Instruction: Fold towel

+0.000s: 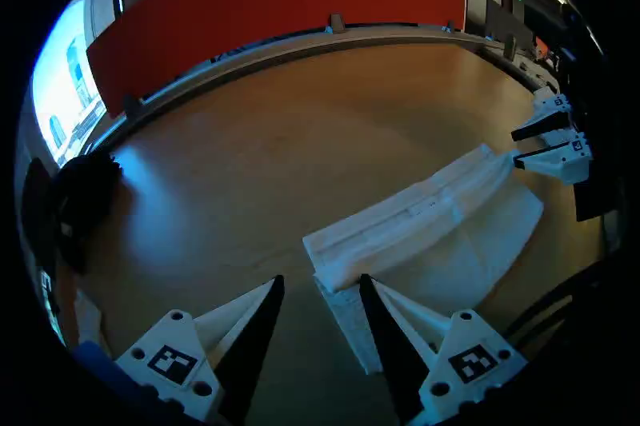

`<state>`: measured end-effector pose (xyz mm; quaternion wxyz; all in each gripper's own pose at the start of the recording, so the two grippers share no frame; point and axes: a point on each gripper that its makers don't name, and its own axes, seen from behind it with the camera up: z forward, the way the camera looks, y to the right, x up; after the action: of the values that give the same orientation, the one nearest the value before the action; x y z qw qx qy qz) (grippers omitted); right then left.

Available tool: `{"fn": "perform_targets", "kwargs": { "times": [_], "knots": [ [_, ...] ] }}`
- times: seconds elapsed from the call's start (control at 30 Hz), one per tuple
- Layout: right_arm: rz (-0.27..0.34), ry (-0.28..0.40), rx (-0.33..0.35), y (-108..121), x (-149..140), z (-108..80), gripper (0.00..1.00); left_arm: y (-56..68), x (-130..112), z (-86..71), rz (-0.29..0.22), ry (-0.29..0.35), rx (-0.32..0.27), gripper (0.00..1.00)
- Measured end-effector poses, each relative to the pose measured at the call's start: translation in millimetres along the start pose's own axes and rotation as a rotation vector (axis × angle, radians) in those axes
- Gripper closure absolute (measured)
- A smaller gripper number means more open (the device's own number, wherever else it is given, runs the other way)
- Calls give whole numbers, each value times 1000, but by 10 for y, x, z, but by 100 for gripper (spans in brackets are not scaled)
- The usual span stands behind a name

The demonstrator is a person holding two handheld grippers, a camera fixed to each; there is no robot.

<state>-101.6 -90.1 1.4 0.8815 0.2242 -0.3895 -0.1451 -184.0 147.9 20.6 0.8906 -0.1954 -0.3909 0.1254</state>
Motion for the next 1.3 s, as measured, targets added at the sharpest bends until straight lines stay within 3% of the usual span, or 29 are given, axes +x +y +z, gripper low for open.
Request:
{"fn": "perform_targets", "kwargs": {
  "times": [0.23,0.37,0.8,1.3],
  "knots": [
    [-22,25,-31,52,82,-20,12,-99,18,-42,-15,12,30,29],
    [-21,45,-36,44,148,-54,1,-116,26,-80,-34,21,28,12],
    [-12,63,-30,7,188,-182,0,-131,58,-188,-57,46,19,7],
    [5,82,-30,-157,89,-505,0,-120,-139,-533,-115,71,41,7]
  ]
}}
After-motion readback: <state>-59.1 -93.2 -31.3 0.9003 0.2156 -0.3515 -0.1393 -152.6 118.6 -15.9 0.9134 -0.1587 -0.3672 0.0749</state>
